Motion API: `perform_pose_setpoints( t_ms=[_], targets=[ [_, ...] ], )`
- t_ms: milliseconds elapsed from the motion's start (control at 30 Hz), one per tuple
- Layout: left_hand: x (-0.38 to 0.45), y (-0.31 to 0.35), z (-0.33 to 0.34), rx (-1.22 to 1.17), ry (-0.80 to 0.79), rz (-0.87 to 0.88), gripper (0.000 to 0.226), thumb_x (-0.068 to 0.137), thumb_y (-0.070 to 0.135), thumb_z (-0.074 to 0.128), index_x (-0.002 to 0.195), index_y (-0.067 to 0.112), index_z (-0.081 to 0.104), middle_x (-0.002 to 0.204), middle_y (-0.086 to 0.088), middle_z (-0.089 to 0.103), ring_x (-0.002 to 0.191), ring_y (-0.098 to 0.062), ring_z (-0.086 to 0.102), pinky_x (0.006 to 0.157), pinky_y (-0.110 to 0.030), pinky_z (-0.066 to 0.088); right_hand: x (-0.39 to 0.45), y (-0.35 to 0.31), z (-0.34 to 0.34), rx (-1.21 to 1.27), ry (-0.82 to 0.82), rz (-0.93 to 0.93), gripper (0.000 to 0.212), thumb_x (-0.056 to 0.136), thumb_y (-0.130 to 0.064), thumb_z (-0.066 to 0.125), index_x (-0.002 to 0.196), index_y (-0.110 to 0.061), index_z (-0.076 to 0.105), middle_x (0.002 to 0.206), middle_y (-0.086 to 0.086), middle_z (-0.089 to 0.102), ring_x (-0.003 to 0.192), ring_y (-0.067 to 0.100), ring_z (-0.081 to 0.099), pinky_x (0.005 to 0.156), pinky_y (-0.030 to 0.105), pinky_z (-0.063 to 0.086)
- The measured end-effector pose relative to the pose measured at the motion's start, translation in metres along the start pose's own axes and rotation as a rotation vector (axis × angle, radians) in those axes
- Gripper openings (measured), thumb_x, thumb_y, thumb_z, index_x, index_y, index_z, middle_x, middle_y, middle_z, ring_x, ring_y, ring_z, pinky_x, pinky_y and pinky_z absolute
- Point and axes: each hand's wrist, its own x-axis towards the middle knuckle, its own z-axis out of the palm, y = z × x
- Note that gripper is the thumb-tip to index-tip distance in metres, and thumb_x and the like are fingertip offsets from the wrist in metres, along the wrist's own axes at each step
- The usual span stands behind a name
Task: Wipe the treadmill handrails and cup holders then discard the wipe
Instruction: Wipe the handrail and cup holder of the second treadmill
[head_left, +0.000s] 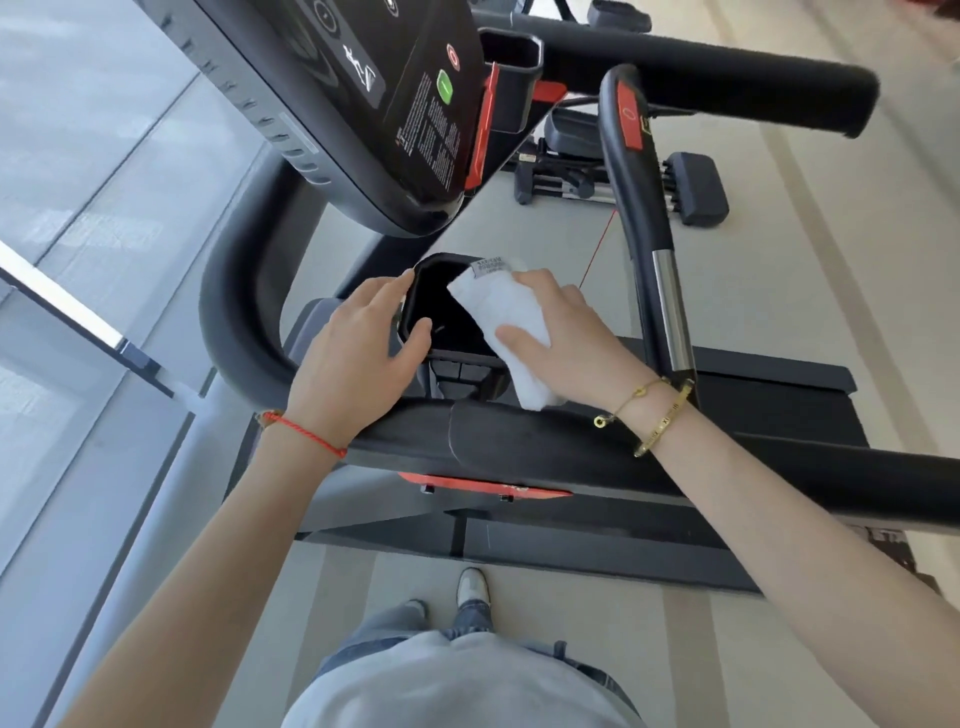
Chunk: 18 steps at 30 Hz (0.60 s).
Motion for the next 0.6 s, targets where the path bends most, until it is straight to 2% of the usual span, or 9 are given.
perform_pose_setpoints(
  t_ms=[100,167,267,400,533,600],
  targets=[
    [-0.002,0.005,-0.005,-0.046,0.001,0.077,0.043,0.099,0.028,0.052,0.139,0.012,0.054,0.142,-0.003,0.052,0.128,-0.023,0.050,0.106,-0.034,0.042,-0.017,-0.004,-0.003,-0.009,0.000,0.040,0.054,0.096,-0.039,0.053,0.143,-0.026,0.029,0.115,0.006,0.041,0.096,0.023,0.047,0.075,0.030,0.033],
    [-0.004,0.007,-0.010,-0.036,-0.026,0.131,0.040,0.099,0.024,0.053,0.137,0.011,0.056,0.142,-0.005,0.053,0.131,-0.026,0.046,0.110,-0.038,0.038,-0.035,-0.008,-0.001,-0.021,0.026,0.043,0.052,0.096,-0.039,0.053,0.142,-0.029,0.032,0.115,0.004,0.044,0.098,0.022,0.047,0.074,0.029,0.033],
    [-0.011,0.012,-0.015,-0.025,-0.078,0.188,0.038,0.098,0.023,0.055,0.135,0.011,0.059,0.139,-0.004,0.056,0.133,-0.026,0.043,0.109,-0.045,0.039,-0.061,-0.018,0.008,-0.112,0.117,-0.006,0.047,0.096,-0.038,0.053,0.140,-0.031,0.037,0.112,0.003,0.046,0.101,0.022,0.045,0.079,0.028,0.034],
    [-0.021,0.017,-0.020,-0.052,-0.116,0.258,0.033,0.097,0.020,0.056,0.127,0.008,0.064,0.132,-0.004,0.061,0.128,-0.026,0.047,0.103,-0.049,0.043,-0.083,-0.031,0.026,-0.371,0.285,-0.046,0.044,0.098,-0.037,0.050,0.140,-0.026,0.045,0.110,0.004,0.049,0.100,0.022,0.043,0.087,0.027,0.031],
    [-0.029,0.021,-0.022,-0.109,-0.167,0.329,0.033,0.096,0.017,0.057,0.128,0.010,0.063,0.131,-0.002,0.062,0.126,-0.025,0.049,0.103,-0.050,0.043,-0.108,-0.029,0.041,-0.602,0.411,0.043,0.042,0.096,-0.040,0.048,0.135,-0.023,0.052,0.102,0.007,0.053,0.091,0.025,0.046,0.084,0.036,0.040],
    [-0.034,0.026,-0.022,-0.130,-0.195,0.371,0.035,0.096,0.017,0.057,0.131,0.012,0.061,0.131,-0.001,0.062,0.126,-0.024,0.050,0.105,-0.048,0.042,-0.118,-0.025,0.043,-0.621,0.469,0.111,0.042,0.096,-0.041,0.048,0.134,-0.022,0.053,0.101,0.008,0.053,0.090,0.025,0.046,0.082,0.036,0.041]
  ],
)
